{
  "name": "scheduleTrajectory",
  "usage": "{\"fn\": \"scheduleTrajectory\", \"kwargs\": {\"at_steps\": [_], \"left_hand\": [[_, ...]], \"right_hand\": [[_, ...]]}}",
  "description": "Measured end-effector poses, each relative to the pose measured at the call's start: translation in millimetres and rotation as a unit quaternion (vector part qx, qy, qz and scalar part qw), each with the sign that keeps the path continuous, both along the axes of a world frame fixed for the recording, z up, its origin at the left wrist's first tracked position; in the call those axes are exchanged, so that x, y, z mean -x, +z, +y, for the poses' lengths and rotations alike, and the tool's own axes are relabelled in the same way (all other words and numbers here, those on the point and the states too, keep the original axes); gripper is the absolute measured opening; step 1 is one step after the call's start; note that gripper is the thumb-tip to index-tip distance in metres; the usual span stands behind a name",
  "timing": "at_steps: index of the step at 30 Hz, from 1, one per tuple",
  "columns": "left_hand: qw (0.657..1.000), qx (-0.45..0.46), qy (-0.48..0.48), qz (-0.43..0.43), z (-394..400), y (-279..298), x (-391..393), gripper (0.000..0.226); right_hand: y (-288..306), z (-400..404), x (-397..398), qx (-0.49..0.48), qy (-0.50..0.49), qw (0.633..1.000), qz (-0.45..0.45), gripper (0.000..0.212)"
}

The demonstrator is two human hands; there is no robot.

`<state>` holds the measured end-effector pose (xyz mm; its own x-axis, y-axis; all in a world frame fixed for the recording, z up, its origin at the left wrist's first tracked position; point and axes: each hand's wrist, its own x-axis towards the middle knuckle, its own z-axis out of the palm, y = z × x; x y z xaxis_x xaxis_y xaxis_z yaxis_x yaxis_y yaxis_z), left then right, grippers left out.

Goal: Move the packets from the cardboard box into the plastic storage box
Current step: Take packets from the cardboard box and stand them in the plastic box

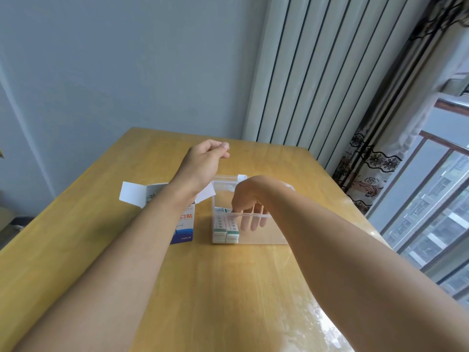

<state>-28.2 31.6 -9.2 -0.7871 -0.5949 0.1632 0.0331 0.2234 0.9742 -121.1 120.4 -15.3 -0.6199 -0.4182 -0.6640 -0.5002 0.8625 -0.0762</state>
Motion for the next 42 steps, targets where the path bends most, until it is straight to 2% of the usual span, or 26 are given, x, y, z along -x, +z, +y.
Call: {"fn": "scheduleTrajectory", "kwargs": {"at_steps": [4, 10, 19, 24, 28, 31, 33, 35, 36, 39, 42], "left_hand": [[1.000, 0.001, 0.001, 0.002, -1, -2, 2, 0.027], [1.000, 0.001, -0.002, 0.000, 0, -3, 3, 0.026], [1.000, 0.006, -0.001, 0.000, -2, -5, 4, 0.024], [0.999, -0.004, 0.024, 0.033, -8, 8, -8, 0.018], [0.996, -0.006, 0.060, 0.073, -18, 18, -31, 0.010], [0.996, 0.036, 0.079, 0.026, -35, 10, -56, 0.017], [0.993, 0.075, 0.082, -0.030, -49, 0, -74, 0.023], [0.991, 0.092, 0.057, -0.082, -61, -9, -93, 0.039], [0.989, 0.097, 0.031, -0.110, -66, -14, -101, 0.054], [0.964, 0.157, -0.044, -0.209, -75, -30, -114, 0.104], [0.949, 0.182, -0.069, -0.248, -76, -43, -113, 0.134]], "right_hand": [[1, -5, -4, -0.030, 0.051, 0.998, 0.012, 0.033], [8, -3, -12, -0.026, 0.072, 0.996, 0.047, 0.028], [8, 0, -9, 0.004, 0.040, 0.999, 0.018, 0.017], [34, 6, -12, 0.039, 0.060, 0.995, 0.073, 0.014], [66, 6, -23, 0.076, 0.081, 0.986, 0.126, 0.025], [86, 0, -34, 0.120, 0.096, 0.973, 0.175, 0.027], [91, -13, -41, 0.159, 0.103, 0.961, 0.203, 0.025], [88, -28, -54, 0.208, 0.124, 0.938, 0.250, 0.018], [84, -34, -62, 0.227, 0.147, 0.925, 0.266, 0.015], [69, -42, -79, 0.236, 0.260, 0.903, 0.248, 0.028], [51, -44, -85, 0.244, 0.280, 0.906, 0.205, 0.032]]}}
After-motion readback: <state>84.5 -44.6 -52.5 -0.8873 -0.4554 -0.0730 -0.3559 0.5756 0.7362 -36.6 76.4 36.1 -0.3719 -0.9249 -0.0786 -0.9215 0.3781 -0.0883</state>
